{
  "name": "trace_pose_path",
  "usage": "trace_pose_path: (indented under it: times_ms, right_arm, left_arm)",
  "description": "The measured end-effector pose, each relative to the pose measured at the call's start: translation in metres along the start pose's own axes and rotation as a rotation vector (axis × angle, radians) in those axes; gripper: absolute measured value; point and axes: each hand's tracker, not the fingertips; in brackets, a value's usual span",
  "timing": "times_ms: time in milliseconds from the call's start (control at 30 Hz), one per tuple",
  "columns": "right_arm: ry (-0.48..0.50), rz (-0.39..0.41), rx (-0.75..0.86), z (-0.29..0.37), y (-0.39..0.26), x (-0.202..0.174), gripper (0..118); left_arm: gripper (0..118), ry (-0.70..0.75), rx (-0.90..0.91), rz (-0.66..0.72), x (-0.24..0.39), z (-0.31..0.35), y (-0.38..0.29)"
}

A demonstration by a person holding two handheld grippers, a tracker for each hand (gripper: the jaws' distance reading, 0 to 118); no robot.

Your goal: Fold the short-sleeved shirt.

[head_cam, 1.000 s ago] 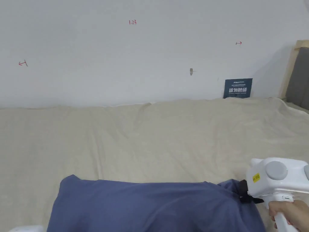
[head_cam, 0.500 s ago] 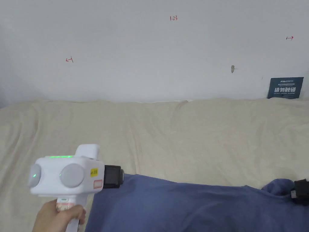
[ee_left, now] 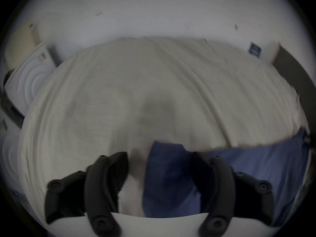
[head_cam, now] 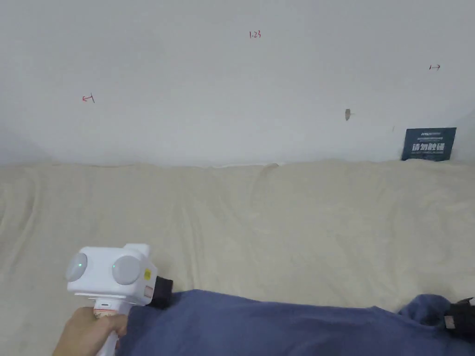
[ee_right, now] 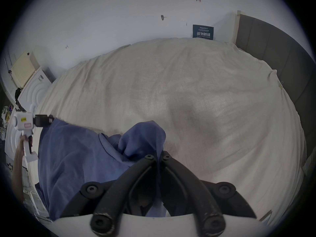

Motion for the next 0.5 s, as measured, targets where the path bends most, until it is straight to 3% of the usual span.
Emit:
trace_pose_path:
  times_ms: [33, 67, 100, 167, 200, 500]
  right_arm:
    - [-0.001, -0.012, -0.001, -0.002, 0.000, 0.001, 1]
    - [0.004, -0.020, -0.008, -0.003, -0.001, 0.001, 1]
    - [0.004, -0.019, -0.009, -0.003, -0.001, 0.002, 1]
    - [-0.006, -0.012, -0.012, -0.003, -0.001, 0.002, 1]
    - [-0.009, -0.016, -0.013, -0.003, -0.001, 0.002, 1]
    - [0.018, -0.030, 0.019, 0.025, 0.009, 0.000, 1]
  left_arm:
    - [71, 0.070, 0.072, -0.016, 0.002, 0.005, -0.001]
    - [60, 0.033, 0.051, 0.012, 0.001, 0.009, 0.002]
    - [45, -0.014, 0.044, 0.021, 0.002, 0.011, 0.004]
    - [9, 0.051, 0.049, -0.012, 0.005, 0.013, 0.007]
    - [4, 0.031, 0.048, -0.006, 0.005, 0.013, 0.007]
    - [4, 0.029, 0.119, -0.005, 0.000, 0.067, 0.009]
